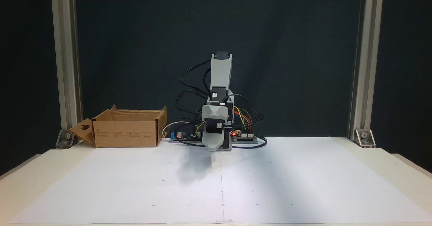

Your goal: Grasp a green dice and put it in the bin.

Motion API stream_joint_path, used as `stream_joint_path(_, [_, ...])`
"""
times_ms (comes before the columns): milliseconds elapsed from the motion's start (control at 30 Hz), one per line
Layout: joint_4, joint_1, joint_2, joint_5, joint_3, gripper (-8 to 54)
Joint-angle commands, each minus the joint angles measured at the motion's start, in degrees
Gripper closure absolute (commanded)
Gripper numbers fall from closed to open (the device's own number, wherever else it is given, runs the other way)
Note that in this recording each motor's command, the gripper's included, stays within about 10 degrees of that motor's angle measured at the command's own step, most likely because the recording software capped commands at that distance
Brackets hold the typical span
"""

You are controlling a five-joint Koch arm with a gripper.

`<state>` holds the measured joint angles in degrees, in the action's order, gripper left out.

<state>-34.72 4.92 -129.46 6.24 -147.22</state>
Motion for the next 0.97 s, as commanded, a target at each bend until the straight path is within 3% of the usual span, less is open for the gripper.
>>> stream_joint_path(0, [-9.74,0.00,-6.33,-2.46,-1.67,2.4])
stream_joint_path(367, [-22.57,-0.09,-6.33,-2.37,-15.19,2.0])
stream_joint_path(933, [-29.07,-5.45,-6.15,-1.49,-15.19,0.9])
